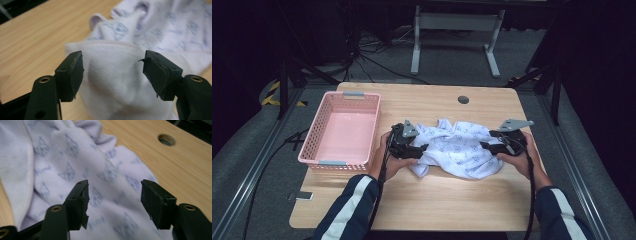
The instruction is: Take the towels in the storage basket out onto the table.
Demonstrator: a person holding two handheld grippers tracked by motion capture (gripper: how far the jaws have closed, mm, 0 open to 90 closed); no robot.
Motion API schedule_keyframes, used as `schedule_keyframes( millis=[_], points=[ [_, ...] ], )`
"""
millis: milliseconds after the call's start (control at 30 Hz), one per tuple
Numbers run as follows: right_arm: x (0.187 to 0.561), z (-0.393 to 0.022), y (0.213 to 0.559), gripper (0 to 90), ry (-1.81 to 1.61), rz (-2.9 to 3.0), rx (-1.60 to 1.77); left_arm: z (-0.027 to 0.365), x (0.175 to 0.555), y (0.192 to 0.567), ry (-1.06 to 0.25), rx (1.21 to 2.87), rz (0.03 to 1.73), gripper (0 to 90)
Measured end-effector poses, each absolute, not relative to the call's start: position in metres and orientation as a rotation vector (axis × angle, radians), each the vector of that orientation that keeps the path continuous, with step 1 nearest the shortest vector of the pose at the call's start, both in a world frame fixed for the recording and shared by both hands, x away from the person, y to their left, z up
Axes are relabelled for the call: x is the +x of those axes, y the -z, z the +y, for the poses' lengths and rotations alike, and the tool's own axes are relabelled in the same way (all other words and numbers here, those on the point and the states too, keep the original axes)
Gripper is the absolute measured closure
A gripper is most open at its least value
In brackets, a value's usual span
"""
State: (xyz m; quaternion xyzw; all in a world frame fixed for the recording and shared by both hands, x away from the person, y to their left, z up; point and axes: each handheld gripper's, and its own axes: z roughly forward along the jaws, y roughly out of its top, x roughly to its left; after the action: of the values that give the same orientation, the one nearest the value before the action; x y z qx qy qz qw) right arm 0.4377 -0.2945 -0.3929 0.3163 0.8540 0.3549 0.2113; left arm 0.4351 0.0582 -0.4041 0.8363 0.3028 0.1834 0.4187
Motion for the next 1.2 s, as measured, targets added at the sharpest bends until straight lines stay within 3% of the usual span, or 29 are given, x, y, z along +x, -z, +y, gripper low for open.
schedule_keyframes(
  millis=[133, 200, 233, 300, 333, 367, 467, 533, 633, 900, 1100, 1200],
  points=[
    [0.458, -0.266, 0.397, 36.1, -0.961, 2.434, 0.823, 0.058, 0.447, 0.405, -0.410, 2.062, 0.828, 31.8],
    [0.470, -0.256, 0.405, 38.3, -0.883, 2.475, 0.854, 0.052, 0.452, 0.410, -0.399, 2.109, 0.804, 37.2],
    [0.476, -0.253, 0.413, 46.4, -0.832, 2.500, 0.861, 0.050, 0.453, 0.412, -0.382, 2.147, 0.782, 49.2],
    [0.481, -0.256, 0.425, 60.3, -0.790, 2.573, 0.889, 0.047, 0.454, 0.415, -0.355, 2.191, 0.746, 59.7],
    [0.481, -0.256, 0.425, 60.3, -0.790, 2.573, 0.889, 0.047, 0.454, 0.415, -0.355, 2.191, 0.746, 64.2],
    [0.482, -0.258, 0.429, 66.1, -0.768, 2.601, 0.905, 0.047, 0.453, 0.416, -0.346, 2.218, 0.731, 64.2],
    [0.473, -0.269, 0.440, 81.0, -0.747, 2.665, 0.895, 0.049, 0.449, 0.414, -0.390, 2.254, 0.681, 80.3],
    [0.462, -0.274, 0.439, 83.8, -0.765, 2.704, 0.889, 0.052, 0.444, 0.409, -0.401, 2.251, 0.656, 83.0],
    [0.443, -0.276, 0.438, 84.3, -0.753, 2.748, 0.874, 0.056, 0.435, 0.401, -0.478, 2.259, 0.638, 85.4],
    [0.373, -0.273, 0.435, 76.3, -0.756, 2.927, 0.867, 0.065, 0.412, 0.396, -0.429, 2.250, 0.574, 85.3],
    [0.344, -0.258, 0.423, 52.2, -0.732, 2.948, 0.813, 0.056, 0.410, 0.404, -0.441, 2.279, 0.560, 84.9],
    [0.350, -0.260, 0.404, 49.3, -0.837, 2.820, 0.758, 0.056, 0.413, 0.406, -0.434, 2.253, 0.604, 74.2]
  ],
)
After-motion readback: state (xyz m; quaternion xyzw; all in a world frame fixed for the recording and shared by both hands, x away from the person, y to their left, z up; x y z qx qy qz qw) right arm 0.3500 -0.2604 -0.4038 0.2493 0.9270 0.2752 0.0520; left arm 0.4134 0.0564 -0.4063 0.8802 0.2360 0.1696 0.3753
